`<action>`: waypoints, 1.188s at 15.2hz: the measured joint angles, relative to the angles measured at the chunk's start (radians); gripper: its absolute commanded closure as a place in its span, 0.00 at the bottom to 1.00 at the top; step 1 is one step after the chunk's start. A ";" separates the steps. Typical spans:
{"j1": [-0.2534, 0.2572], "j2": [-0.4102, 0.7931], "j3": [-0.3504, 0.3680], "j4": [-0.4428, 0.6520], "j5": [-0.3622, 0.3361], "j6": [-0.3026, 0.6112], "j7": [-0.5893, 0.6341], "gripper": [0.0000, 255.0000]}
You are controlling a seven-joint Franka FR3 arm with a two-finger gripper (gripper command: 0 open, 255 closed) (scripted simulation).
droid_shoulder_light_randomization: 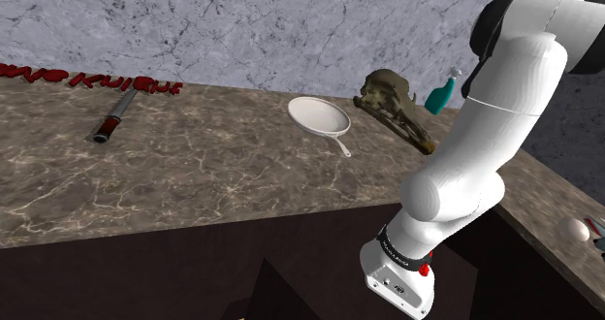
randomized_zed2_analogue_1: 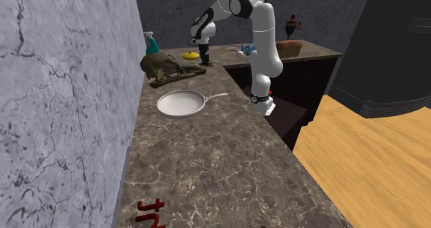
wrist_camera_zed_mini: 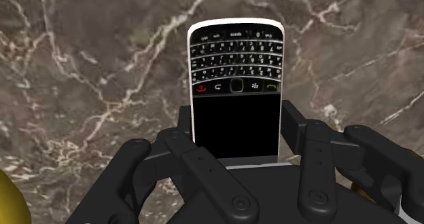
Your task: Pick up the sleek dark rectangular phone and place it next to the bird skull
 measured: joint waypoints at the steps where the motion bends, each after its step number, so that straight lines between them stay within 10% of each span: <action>1: 0.000 0.000 0.000 0.000 0.000 0.000 0.000 1.00; 2: 0.000 0.000 0.000 0.000 0.000 0.000 0.000 0.00; 18: 0.072 -0.116 -0.064 0.065 -0.133 -0.107 0.094 0.00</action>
